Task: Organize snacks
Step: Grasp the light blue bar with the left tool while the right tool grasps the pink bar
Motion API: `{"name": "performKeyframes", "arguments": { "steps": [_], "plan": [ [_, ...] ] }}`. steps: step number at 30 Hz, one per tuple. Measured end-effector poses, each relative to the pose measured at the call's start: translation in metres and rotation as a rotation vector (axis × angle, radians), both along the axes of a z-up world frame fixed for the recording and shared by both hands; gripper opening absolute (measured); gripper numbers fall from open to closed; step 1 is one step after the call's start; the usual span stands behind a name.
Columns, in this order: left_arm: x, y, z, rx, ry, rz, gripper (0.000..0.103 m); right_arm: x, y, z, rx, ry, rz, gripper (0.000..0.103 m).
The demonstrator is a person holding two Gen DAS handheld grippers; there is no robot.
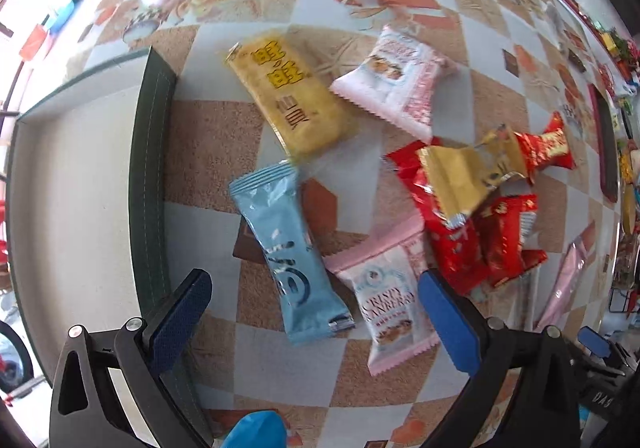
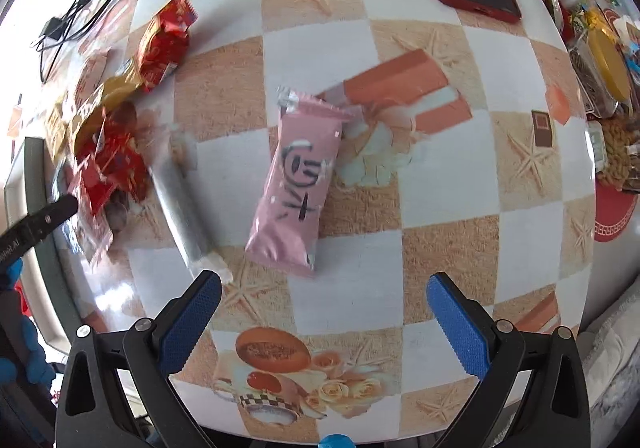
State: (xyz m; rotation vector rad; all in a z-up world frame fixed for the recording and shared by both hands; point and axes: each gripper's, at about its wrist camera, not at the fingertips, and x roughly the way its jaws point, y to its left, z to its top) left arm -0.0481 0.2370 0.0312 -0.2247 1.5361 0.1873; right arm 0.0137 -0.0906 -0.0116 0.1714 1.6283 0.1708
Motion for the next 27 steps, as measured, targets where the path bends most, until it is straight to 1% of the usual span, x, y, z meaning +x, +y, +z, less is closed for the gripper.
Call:
{"name": "performKeyframes", "arguments": {
  "steps": [2,4,5,8,10,13,14,16,17,18,19,21,23,24,26,27],
  "plan": [
    [-0.005,0.009,-0.002,-0.028,-0.003,0.03,0.103,0.012,-0.006,-0.007,-0.021,0.019,-0.05,0.103],
    [-0.008,0.016,-0.003,-0.035,-0.004,0.052,0.103,0.021,-0.007,-0.011,-0.023,0.032,-0.084,0.103],
    [-0.001,0.023,-0.007,-0.045,-0.005,0.059,0.103,0.026,-0.007,-0.013,-0.026,0.037,-0.097,0.103],
    [-0.001,0.04,-0.008,-0.05,-0.001,0.093,0.103,0.041,-0.004,-0.021,-0.046,0.048,-0.106,0.103],
    [0.0,0.057,-0.014,-0.079,0.005,0.125,0.103,0.047,-0.001,-0.027,-0.058,0.055,-0.1,0.103],
    [-0.006,0.076,-0.02,-0.094,0.021,0.158,0.103,0.059,0.005,-0.044,-0.089,0.076,-0.091,0.103],
    [-0.008,0.078,-0.021,-0.093,0.025,0.161,0.103,0.062,0.006,-0.049,-0.097,0.083,-0.089,0.103],
    [-0.013,0.084,-0.025,-0.062,0.028,0.138,0.103,0.063,0.009,-0.059,-0.113,0.096,-0.089,0.103],
    [-0.02,0.081,-0.025,-0.044,0.031,0.124,0.103,0.065,0.01,-0.06,-0.127,0.091,-0.084,0.103],
    [-0.019,0.073,-0.026,-0.02,0.038,0.105,0.103,0.062,0.014,-0.055,-0.122,0.089,-0.079,0.103],
    [-0.017,0.072,-0.029,-0.002,0.04,0.091,0.103,0.061,0.017,-0.056,-0.13,0.087,-0.074,0.103],
    [-0.013,0.071,-0.026,0.005,0.019,0.074,0.103,0.066,0.026,-0.059,-0.162,0.09,-0.047,0.103],
    [-0.014,0.071,-0.025,0.006,0.019,0.076,0.103,0.062,0.031,-0.058,-0.163,0.083,-0.036,0.103],
    [-0.014,0.073,-0.026,0.007,0.021,0.077,0.103,0.056,0.048,-0.063,-0.172,0.084,-0.039,0.103],
    [-0.015,0.073,-0.024,0.012,0.014,0.089,0.103,0.059,0.049,-0.065,-0.172,0.082,-0.04,0.103],
    [-0.018,0.065,-0.027,0.018,0.012,0.093,0.103,0.054,0.042,-0.061,-0.166,0.076,-0.041,0.103]
  ]
}}
